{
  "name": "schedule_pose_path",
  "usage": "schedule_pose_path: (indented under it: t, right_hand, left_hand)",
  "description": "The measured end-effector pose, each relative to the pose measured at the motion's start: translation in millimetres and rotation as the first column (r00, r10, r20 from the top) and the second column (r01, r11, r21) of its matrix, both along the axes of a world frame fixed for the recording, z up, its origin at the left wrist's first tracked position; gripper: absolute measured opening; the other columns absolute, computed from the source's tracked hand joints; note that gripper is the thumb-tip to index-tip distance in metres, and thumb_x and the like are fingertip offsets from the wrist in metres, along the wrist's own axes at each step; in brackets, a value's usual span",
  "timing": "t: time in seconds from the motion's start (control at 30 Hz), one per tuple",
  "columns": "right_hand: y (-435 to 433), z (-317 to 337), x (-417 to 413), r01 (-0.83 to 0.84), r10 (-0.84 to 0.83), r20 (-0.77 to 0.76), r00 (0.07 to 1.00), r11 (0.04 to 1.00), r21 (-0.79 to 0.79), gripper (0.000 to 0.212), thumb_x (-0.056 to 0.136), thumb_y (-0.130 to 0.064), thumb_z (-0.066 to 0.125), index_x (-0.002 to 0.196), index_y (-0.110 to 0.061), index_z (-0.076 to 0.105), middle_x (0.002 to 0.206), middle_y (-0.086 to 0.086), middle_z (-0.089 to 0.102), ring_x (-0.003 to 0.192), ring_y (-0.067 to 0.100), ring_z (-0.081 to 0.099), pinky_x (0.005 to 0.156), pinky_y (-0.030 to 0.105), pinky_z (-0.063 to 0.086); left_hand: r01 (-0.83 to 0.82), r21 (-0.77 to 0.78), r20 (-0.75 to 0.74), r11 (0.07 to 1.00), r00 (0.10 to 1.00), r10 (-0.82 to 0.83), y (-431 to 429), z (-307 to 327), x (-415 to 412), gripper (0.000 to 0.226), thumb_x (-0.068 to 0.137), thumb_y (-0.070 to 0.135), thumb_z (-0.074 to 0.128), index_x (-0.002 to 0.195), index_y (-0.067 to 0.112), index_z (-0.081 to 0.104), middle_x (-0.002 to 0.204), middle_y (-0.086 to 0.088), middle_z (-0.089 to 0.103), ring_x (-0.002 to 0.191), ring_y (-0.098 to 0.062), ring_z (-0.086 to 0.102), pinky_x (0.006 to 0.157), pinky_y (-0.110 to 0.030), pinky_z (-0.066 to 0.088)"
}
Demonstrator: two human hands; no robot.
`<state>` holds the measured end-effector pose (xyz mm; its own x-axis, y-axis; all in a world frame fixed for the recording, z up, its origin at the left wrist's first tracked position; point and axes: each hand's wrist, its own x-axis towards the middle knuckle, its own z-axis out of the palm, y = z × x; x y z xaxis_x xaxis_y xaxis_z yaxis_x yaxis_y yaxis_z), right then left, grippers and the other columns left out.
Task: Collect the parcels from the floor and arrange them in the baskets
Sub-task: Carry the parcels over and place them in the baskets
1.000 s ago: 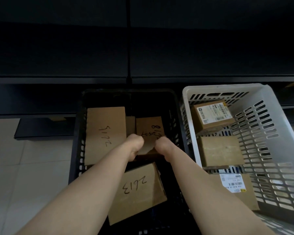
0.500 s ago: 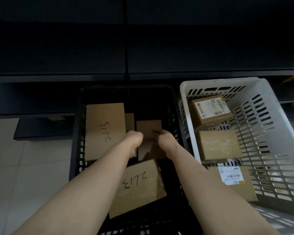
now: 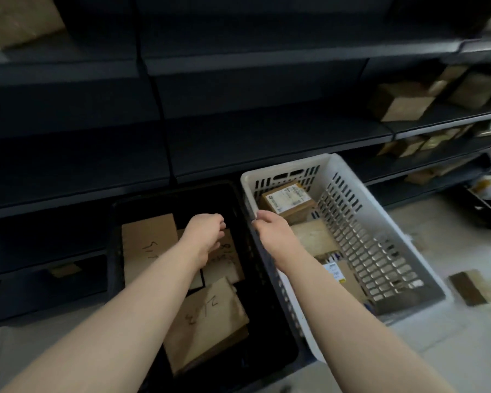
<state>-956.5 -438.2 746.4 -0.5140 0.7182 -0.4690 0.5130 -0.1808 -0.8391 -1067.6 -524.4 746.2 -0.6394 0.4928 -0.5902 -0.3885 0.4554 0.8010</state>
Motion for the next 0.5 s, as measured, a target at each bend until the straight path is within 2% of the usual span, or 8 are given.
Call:
schedule_pose_path:
  t: [0.07,0.13,0.17,0.23,0.3,0.37,0.43,0.5]
  right_hand:
    - [5.7,16.8,26.6,0.097,-0.097,-0.034,0.995,0.995,0.021,0.044,0.100,-0.018,0.049,0.143,-0.012,0.047,0.141,0.003,0.052,0.124,0.018,0.051,0.094,0.022,0.036]
    - [15.3,28.0,58.6,0.211,-0.208,-0.077,0.975,0.977,0.029,0.039,0.097,-0.017,0.051,0.136,-0.012,0.054,0.129,0.005,0.060,0.105,0.016,0.057,0.094,0.027,0.045]
    - [21.5,33.4,77.0,0.262,-0.259,-0.100,0.961,0.965,0.017,0.038,0.096,-0.016,0.051,0.134,-0.012,0.056,0.127,0.006,0.061,0.105,0.016,0.057,0.098,0.032,0.047]
    - [36.7,42.4,118.9,0.366,-0.365,-0.137,0.921,0.930,-0.018,0.035,0.095,-0.015,0.052,0.129,-0.013,0.060,0.119,0.006,0.064,0.111,0.020,0.058,0.101,0.039,0.047]
    - [50.2,51.9,165.8,0.445,-0.446,-0.166,0.879,0.894,-0.048,0.029,0.096,-0.015,0.052,0.123,-0.013,0.063,0.104,0.004,0.067,0.102,0.021,0.062,0.092,0.036,0.051]
    - [60.7,57.1,205.1,0.504,-0.505,-0.175,0.845,0.862,-0.054,0.029,0.097,-0.014,0.052,0.123,-0.011,0.063,0.097,0.006,0.067,0.097,0.024,0.063,0.092,0.038,0.050]
    - [75.8,60.1,271.3,0.583,-0.579,-0.191,0.793,0.812,-0.040,0.031,0.096,-0.012,0.052,0.125,-0.008,0.061,0.101,0.010,0.067,0.108,0.034,0.062,0.095,0.040,0.048]
    - [91.7,57.2,338.4,0.652,-0.642,-0.193,0.742,0.758,-0.015,0.033,0.094,-0.015,0.054,0.126,-0.011,0.061,0.110,0.006,0.065,0.117,0.035,0.057,0.102,0.041,0.047]
  left_hand:
    - [0.038,0.049,-0.025,0.998,0.999,-0.037,12.7,17.0,22.5,0.014,0.098,0.017,0.047,0.090,0.017,0.058,0.103,-0.003,0.063,0.097,-0.018,0.059,0.088,-0.036,0.049]
    - [0.082,0.097,-0.051,0.992,0.996,-0.077,29.3,32.2,49.3,0.019,0.096,0.015,0.048,0.080,0.017,0.059,0.094,-0.006,0.061,0.087,-0.018,0.055,0.071,-0.030,0.045]
    - [0.103,0.117,-0.060,0.988,0.994,-0.096,38.6,38.7,64.2,0.020,0.096,0.014,0.048,0.079,0.016,0.059,0.092,-0.007,0.059,0.084,-0.018,0.054,0.067,-0.028,0.042]
    - [0.161,0.134,-0.093,0.978,0.984,-0.150,58.4,51.1,97.5,0.018,0.096,0.015,0.048,0.082,0.015,0.060,0.093,-0.007,0.059,0.086,-0.019,0.054,0.069,-0.029,0.043]
    - [0.226,0.148,-0.115,0.963,0.971,-0.210,78.6,58.0,132.9,0.017,0.097,0.018,0.047,0.086,0.017,0.061,0.095,-0.006,0.061,0.088,-0.019,0.057,0.080,-0.035,0.048]
    - [0.275,0.166,-0.112,0.947,0.959,-0.259,94.7,62.8,164.2,0.017,0.098,0.021,0.046,0.089,0.018,0.061,0.094,-0.006,0.062,0.089,-0.019,0.058,0.084,-0.037,0.048]
    - [0.356,0.185,-0.111,0.916,0.934,-0.341,120.4,67.2,222.6,0.018,0.098,0.022,0.046,0.092,0.017,0.062,0.094,-0.007,0.062,0.089,-0.020,0.059,0.084,-0.037,0.048]
    - [0.418,0.197,-0.092,0.887,0.909,-0.407,143.1,70.6,286.8,0.020,0.100,0.020,0.044,0.099,0.012,0.062,0.095,-0.007,0.061,0.090,-0.021,0.058,0.087,-0.038,0.048]
